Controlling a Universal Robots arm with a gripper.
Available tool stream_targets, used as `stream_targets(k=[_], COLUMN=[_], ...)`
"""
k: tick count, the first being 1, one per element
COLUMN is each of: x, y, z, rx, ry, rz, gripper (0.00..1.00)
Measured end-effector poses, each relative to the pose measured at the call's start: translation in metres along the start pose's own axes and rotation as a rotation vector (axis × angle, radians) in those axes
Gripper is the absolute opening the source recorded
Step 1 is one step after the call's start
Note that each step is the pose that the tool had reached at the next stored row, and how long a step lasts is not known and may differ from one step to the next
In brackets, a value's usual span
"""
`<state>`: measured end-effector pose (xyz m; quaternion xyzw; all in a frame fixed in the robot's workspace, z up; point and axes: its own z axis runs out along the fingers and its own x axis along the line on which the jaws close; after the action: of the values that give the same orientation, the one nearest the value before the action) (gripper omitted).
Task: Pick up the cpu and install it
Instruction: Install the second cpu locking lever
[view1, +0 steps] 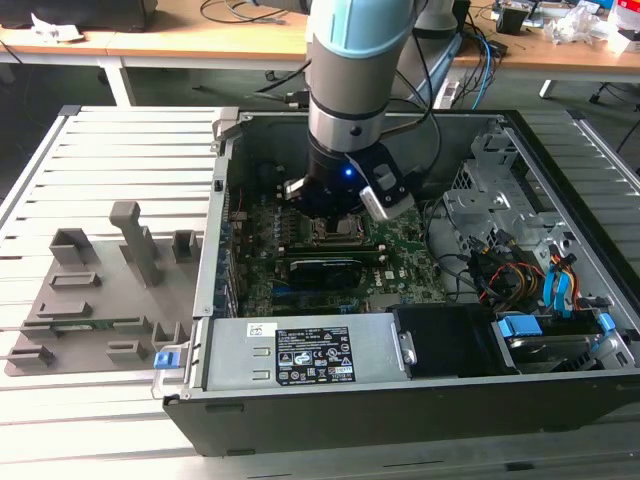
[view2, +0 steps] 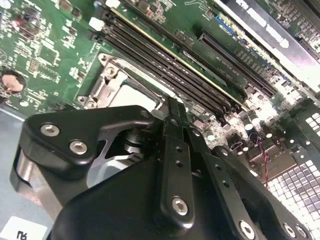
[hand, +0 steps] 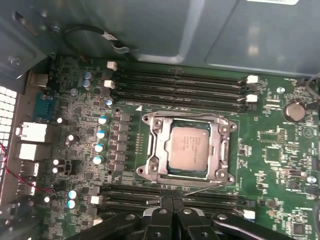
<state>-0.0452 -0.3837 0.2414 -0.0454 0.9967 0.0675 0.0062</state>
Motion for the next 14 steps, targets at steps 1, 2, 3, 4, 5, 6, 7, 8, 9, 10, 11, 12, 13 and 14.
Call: stream_targets(k=[1,2,3,4,5,6,7,8,9,10,11,12,13,14], x=[0.0021,0.0034,0.0052,0.0072,0.0103,0.0121,0.0143,0.0163,0.0174,0.0193,0.0213,0.0226,0.0249,0.0260], y=[-0.0004,-0.0006,-0.0007,-0.0007,-0.0006,-0.0005,-0.0005,-0.0006,-0.0007,-0.0010,-0.0010,-0.0011,-0.0013,-0.0016], z=[0.0031,0.0052,0.0074,0.0085,0.0098,0.0106,0.0120,0.0139,0.0155,0.0186,0.0205,0.0218,0.0248,0.0276], rx=[-0.0001,-0.0002,-0.0002,-0.0002,-0.0002,-0.0001,-0.0001,-0.0001,-0.0001,-0.0002,-0.0002,-0.0002,-0.0001,-0.0001], ry=[0.0000,-0.0001,-0.0001,-0.0001,0.0000,0.0000,0.0000,0.0000,0.0000,-0.0001,0.0000,0.0000,0.0001,0.0004], rz=[0.000,0.000,0.000,0.000,0.000,0.000,0.000,0.000,0.000,0.000,0.000,0.000,-0.001,-0.003], gripper=[0.11,0.11,0.11,0.11,0.11,0.11,0.11,0.11,0.11,0.11,0.11,0.11,0.11,0.11])
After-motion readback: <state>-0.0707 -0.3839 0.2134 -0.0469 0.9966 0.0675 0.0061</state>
